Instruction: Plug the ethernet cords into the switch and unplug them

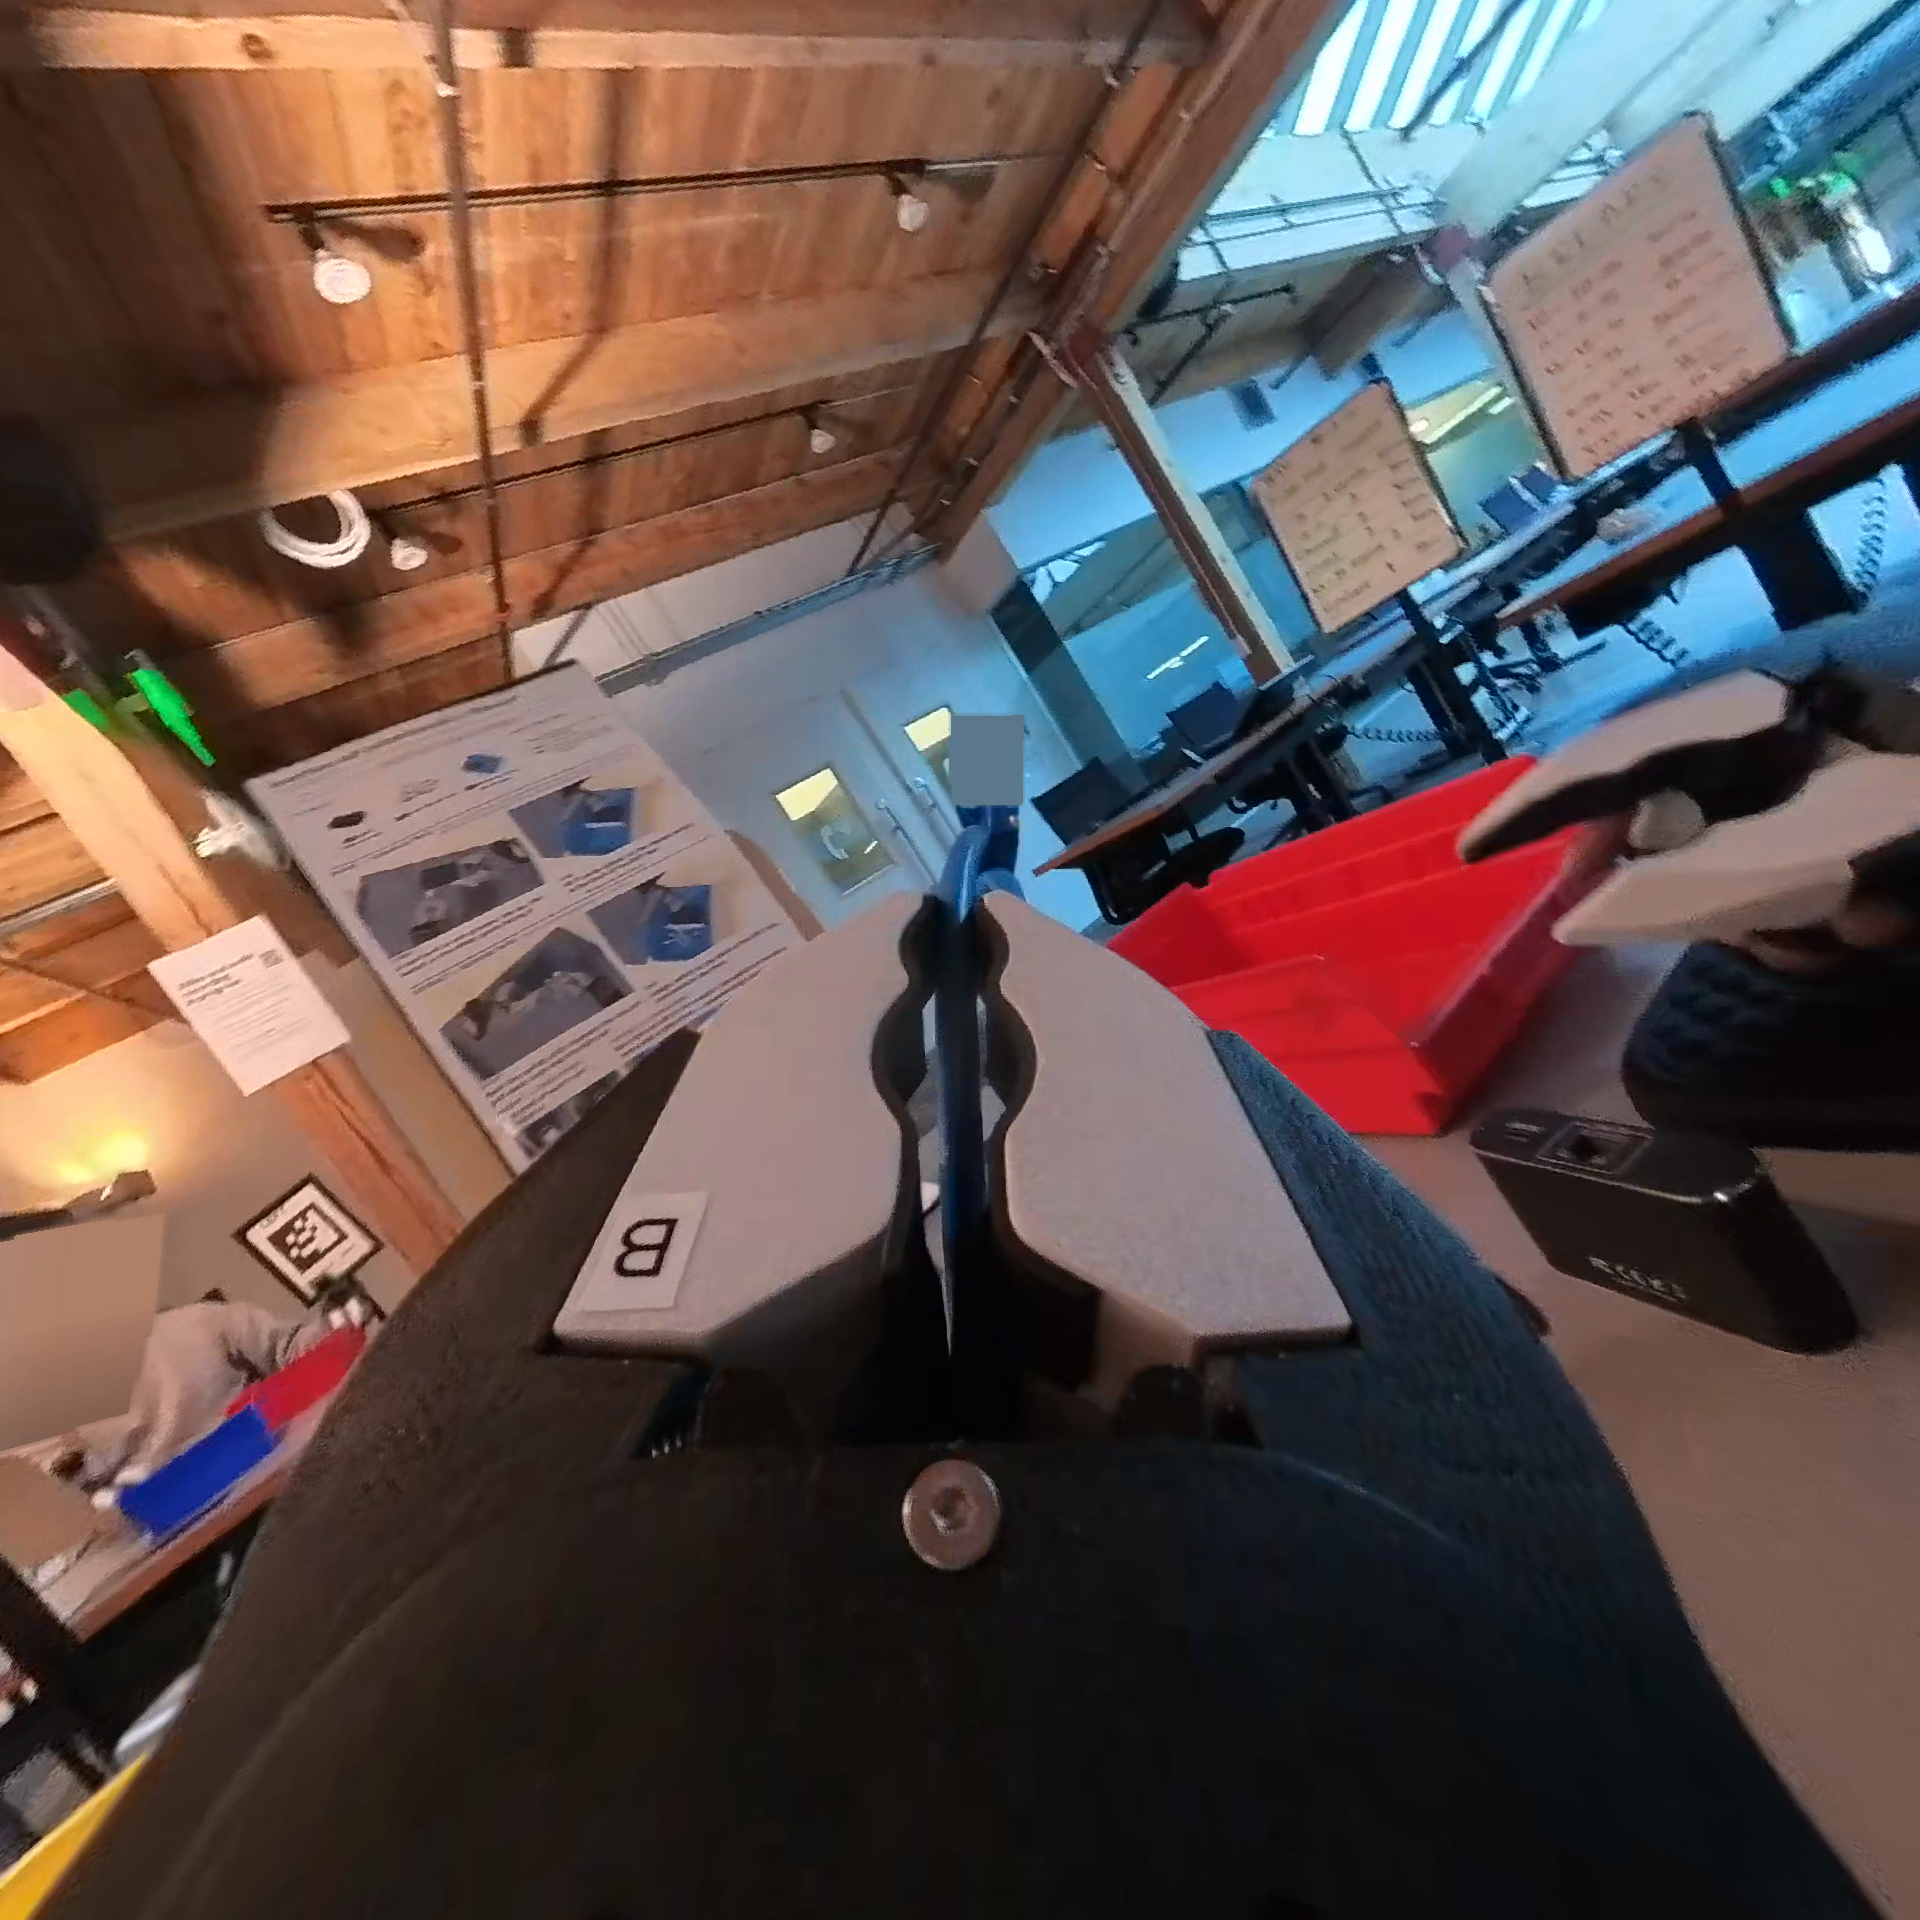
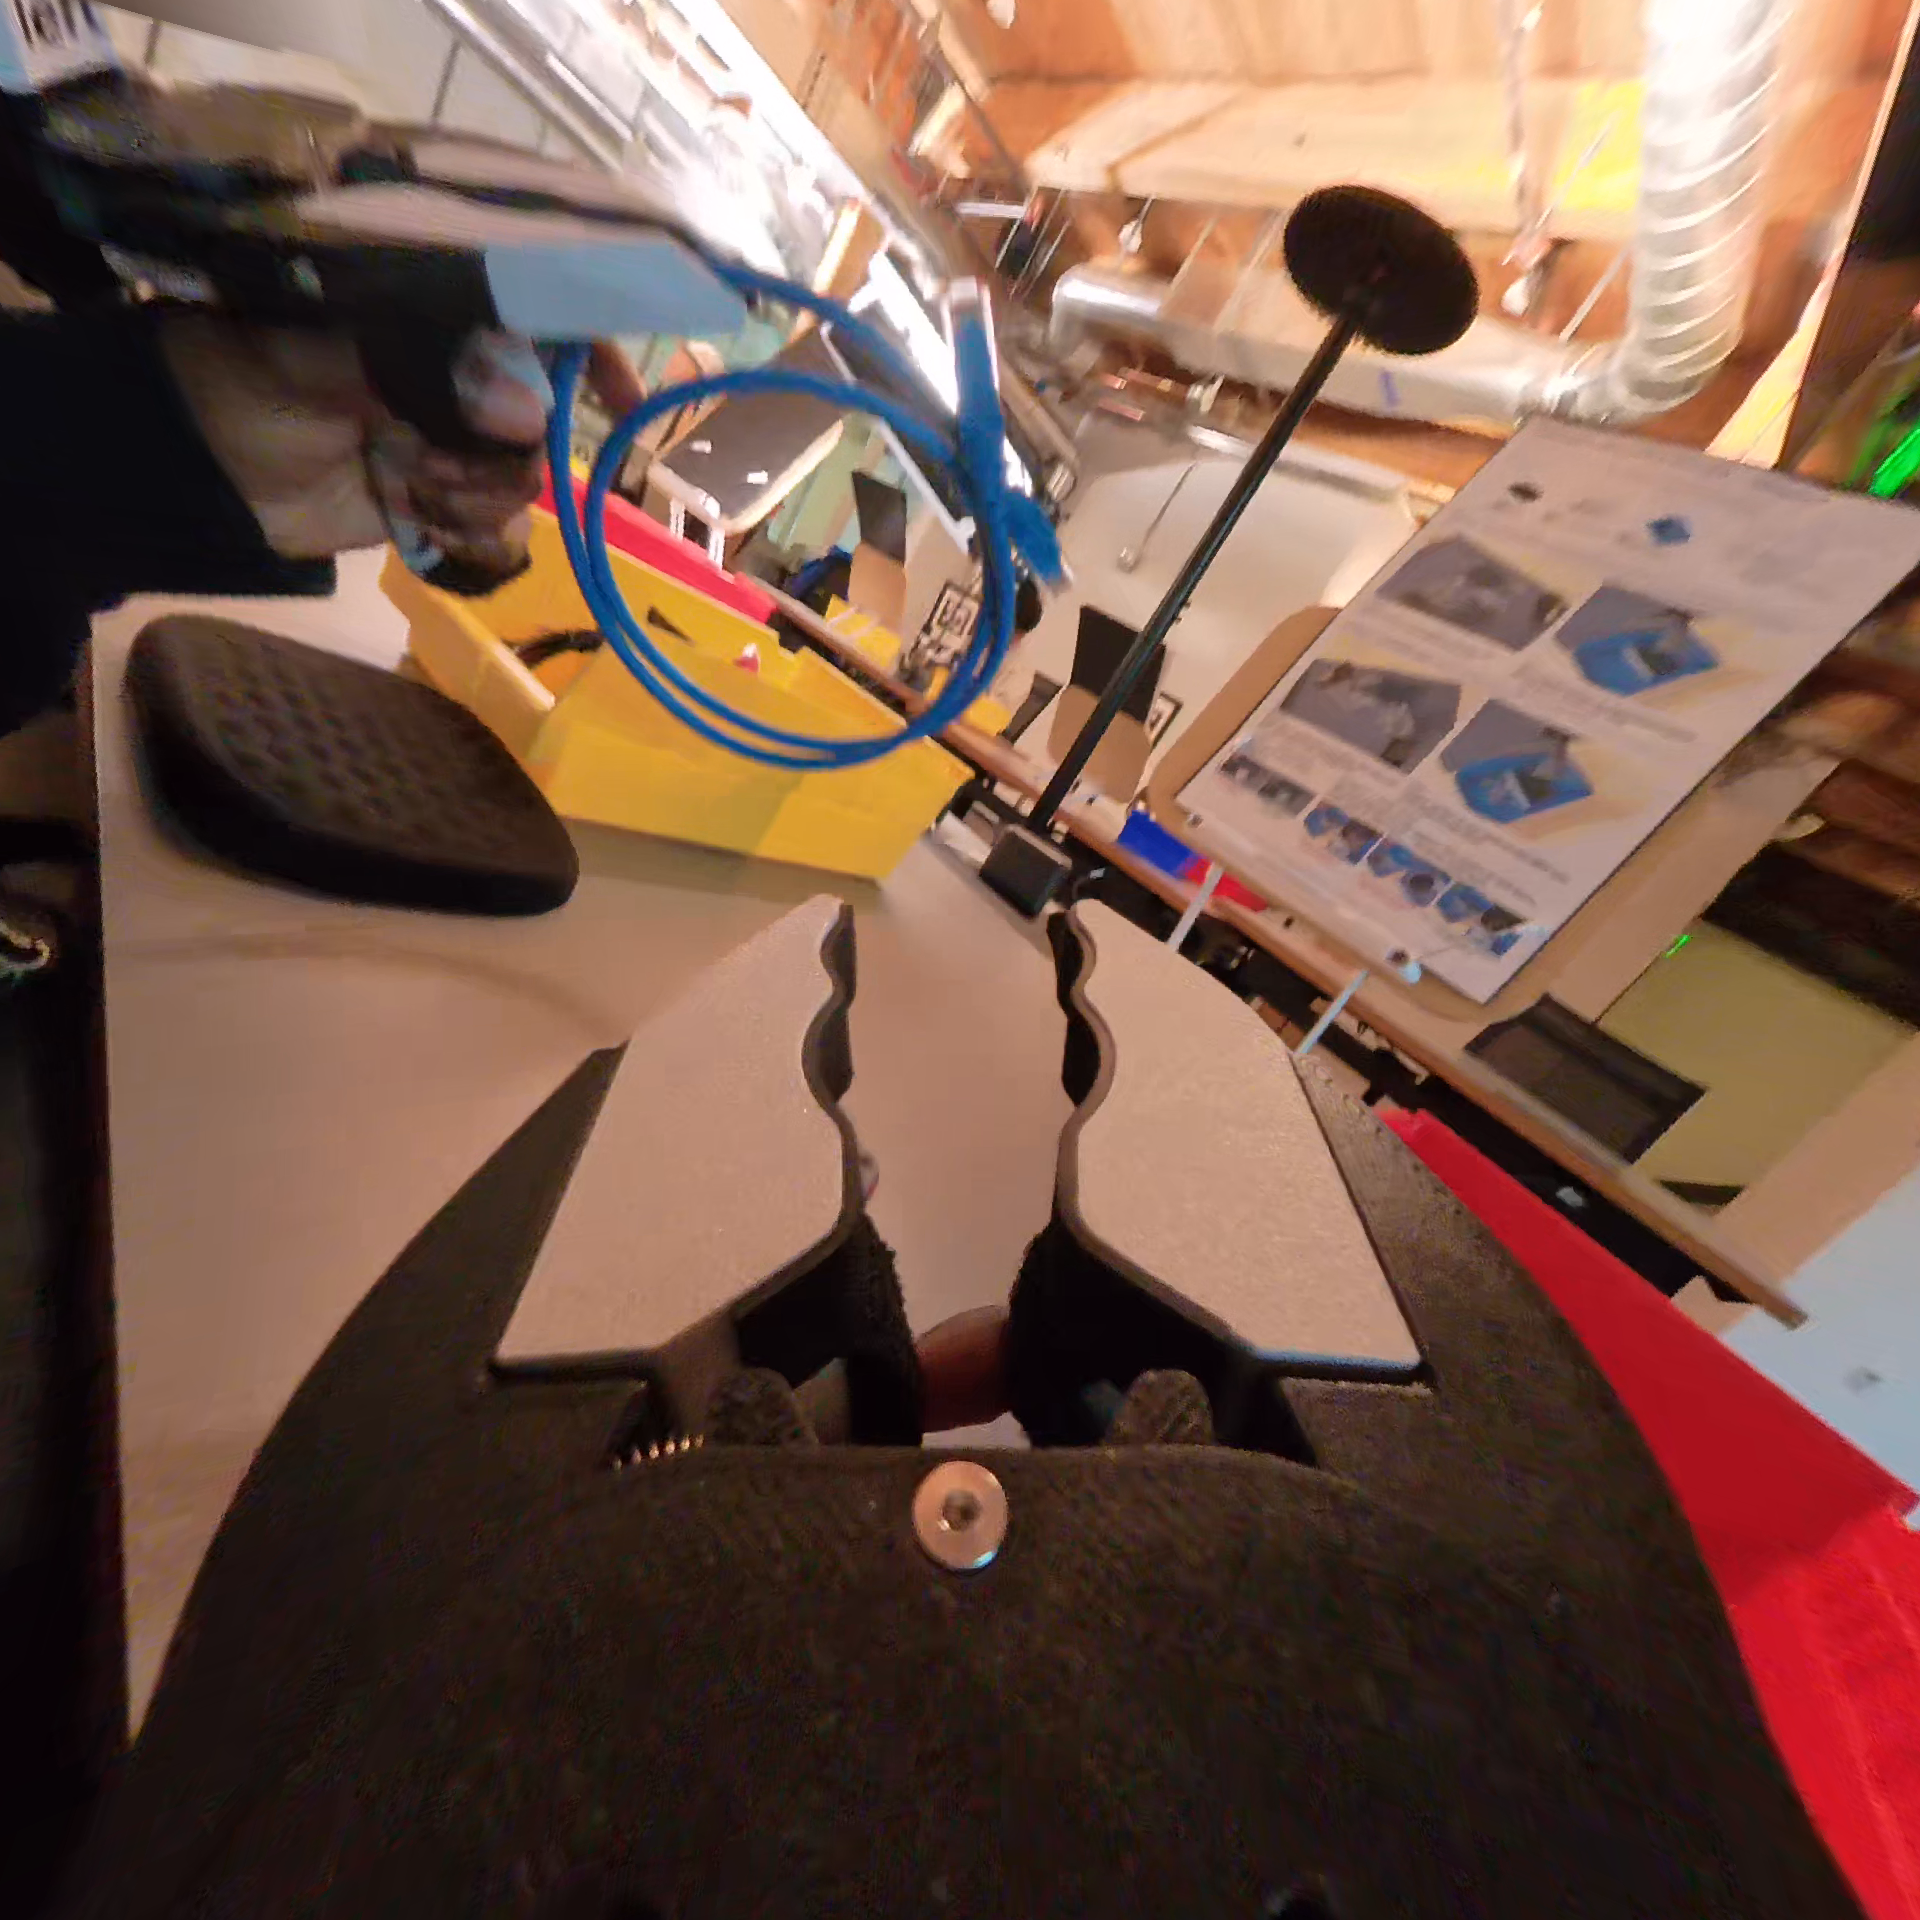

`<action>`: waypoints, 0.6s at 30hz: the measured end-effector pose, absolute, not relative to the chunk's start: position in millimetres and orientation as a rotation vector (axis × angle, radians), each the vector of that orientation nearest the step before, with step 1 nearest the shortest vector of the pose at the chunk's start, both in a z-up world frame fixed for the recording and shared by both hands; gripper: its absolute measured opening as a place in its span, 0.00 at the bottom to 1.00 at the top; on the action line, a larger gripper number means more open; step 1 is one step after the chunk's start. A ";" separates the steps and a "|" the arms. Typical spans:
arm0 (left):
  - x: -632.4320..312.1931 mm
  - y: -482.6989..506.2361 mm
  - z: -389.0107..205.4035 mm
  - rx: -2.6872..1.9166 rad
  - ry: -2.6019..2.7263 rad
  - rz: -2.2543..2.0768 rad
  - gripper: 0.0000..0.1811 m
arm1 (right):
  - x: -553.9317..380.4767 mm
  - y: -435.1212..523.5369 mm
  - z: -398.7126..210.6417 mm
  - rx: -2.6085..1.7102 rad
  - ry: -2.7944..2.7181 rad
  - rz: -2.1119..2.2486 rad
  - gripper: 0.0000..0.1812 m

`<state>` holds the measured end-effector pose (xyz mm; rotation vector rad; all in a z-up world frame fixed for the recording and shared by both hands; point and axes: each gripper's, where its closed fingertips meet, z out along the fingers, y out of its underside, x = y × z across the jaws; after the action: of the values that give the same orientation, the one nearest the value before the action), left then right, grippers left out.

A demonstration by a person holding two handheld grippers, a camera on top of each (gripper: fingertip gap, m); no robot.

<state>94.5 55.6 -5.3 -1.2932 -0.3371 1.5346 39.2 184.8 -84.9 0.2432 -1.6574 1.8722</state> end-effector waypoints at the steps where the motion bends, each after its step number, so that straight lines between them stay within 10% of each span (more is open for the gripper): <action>1: 93.8 62.8 -8.4 -1.310 -0.308 1.535 0.03 | 43.0 182.5 -80.2 0.243 -1.631 1.883 0.20; 18: 87.1 134.0 -51.4 -1.551 0.029 1.657 0.03 | 42.5 157.6 -43.6 0.183 -1.455 1.621 0.13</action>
<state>87.1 134.0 -51.4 -1.5508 0.0290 1.6568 42.5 157.6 -43.6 0.1829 -1.4549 1.6210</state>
